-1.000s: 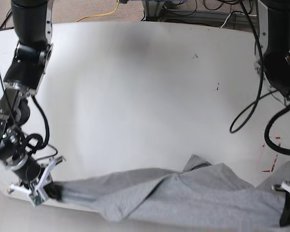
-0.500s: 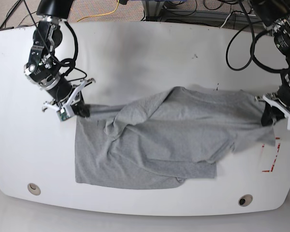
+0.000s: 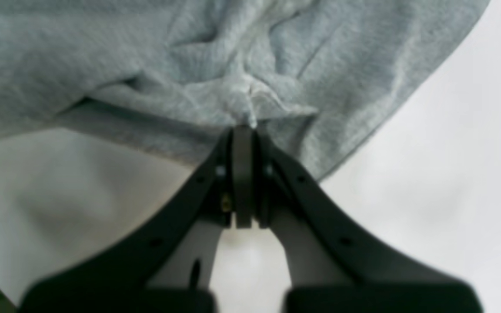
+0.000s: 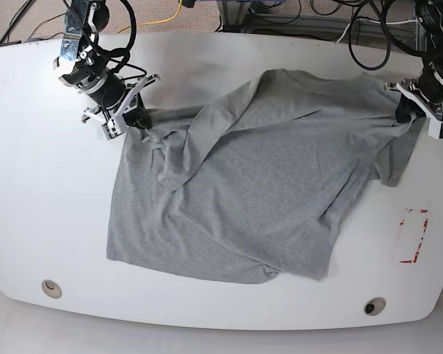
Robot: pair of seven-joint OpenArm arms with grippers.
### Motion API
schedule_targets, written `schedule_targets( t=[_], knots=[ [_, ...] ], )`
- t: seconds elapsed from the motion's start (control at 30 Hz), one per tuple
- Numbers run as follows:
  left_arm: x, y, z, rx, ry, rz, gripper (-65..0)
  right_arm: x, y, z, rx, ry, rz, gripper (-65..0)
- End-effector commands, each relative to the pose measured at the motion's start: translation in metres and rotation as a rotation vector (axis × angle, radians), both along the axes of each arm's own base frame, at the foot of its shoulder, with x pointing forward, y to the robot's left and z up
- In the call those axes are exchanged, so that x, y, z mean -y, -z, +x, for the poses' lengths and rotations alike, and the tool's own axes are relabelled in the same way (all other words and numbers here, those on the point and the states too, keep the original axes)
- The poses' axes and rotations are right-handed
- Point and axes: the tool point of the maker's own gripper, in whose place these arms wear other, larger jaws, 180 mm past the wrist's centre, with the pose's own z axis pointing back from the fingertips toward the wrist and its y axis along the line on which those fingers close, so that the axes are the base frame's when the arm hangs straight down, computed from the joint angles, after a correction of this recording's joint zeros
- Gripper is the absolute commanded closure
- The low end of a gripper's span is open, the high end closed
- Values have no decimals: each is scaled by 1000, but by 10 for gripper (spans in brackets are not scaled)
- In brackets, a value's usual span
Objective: Layout the t-shirt on the table in an organized manner, then fold the t-shirt properly
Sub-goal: 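Lower the t-shirt flat onto the table with both grippers, then open both grippers and move the right gripper to the collar edge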
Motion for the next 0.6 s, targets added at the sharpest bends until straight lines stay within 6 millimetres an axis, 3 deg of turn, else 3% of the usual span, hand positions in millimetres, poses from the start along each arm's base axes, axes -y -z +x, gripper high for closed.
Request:
schedule_targets(
  t=[0.0, 0.17, 0.4, 0.57],
  knots=[
    [-5, -12, 2, 42, 17, 26, 0, 0, -9, 0, 36, 3, 15, -14],
    [-12, -7, -13, 4, 3, 41, 0, 0, -4, -8, 16, 4, 15, -70],
    [-21, -4, -24, -39, 11, 72, 0, 0, 2, -19, -12, 2, 11, -322],
    [-22, 0, -32, -64, 14, 76, 0, -3, -6, -24, 1, -9, 4, -474]
  ],
)
